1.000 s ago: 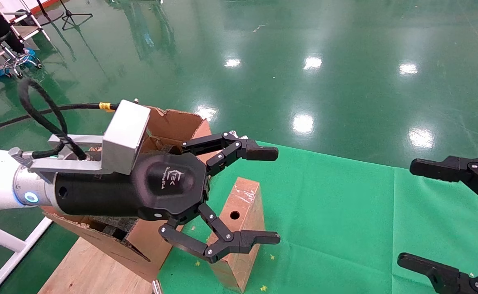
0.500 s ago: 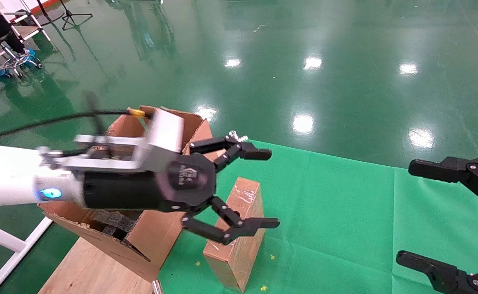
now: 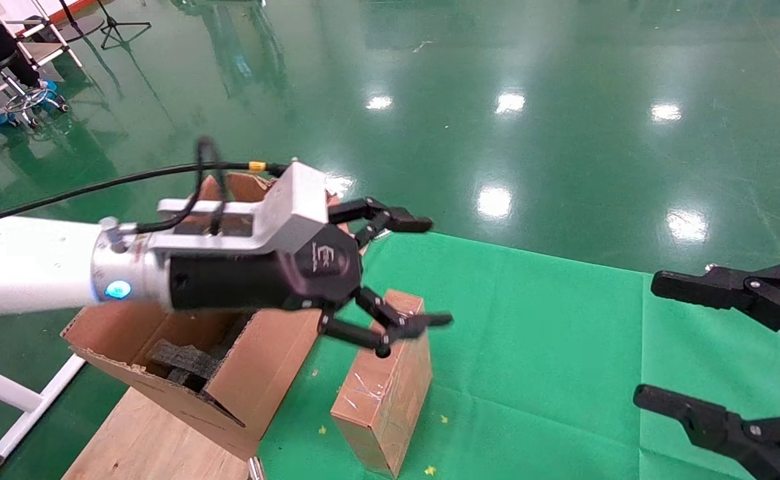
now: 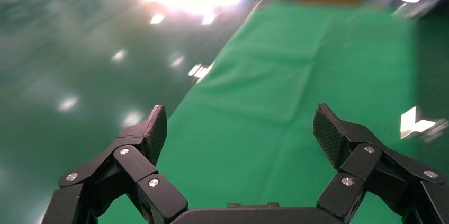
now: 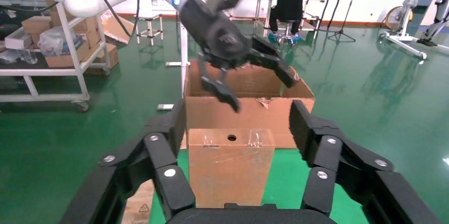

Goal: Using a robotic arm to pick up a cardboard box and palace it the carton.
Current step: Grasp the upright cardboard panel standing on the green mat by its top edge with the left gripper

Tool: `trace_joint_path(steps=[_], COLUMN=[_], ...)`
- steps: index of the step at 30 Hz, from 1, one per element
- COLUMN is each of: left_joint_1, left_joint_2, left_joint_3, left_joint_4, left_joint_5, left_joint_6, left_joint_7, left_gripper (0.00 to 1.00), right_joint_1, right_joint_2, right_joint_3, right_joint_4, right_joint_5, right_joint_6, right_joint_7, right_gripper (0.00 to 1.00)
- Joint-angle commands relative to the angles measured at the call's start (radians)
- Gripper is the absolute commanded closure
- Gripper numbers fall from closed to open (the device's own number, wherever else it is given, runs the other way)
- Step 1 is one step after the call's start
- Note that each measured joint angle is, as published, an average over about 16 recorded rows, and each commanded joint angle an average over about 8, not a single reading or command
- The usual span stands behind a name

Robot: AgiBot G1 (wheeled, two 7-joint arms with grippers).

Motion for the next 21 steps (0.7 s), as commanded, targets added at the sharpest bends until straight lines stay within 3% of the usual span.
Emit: trace_joint_path(steps=[1,8,21], left_joint_1=[-0.020,-0.185,-0.453], left_joint_2=[0.001,0.045,0.187], left_joint_3=[0.012,0.118,0.284], left_joint_4=[-0.005,-0.011,-0.012], left_joint_5=[0.059,0.263,0.488], left_joint_6=[-0.033,0.011,0.225], left_joint_7=[-0.005,-0.286,-0.813], left_gripper=[0.00,0.00,0.00], right_joint_1=[0.000,0.000,0.000], right_joint_2=[0.000,0.000,0.000], right_joint_3=[0.000,0.000,0.000], right_joint_4=[0.000,0.000,0.000], right_joint_5=[0.000,0.000,0.000], right_joint_6=[0.000,0.000,0.000], right_joint_7=[0.000,0.000,0.000], right_gripper=[1.00,1.00,1.00])
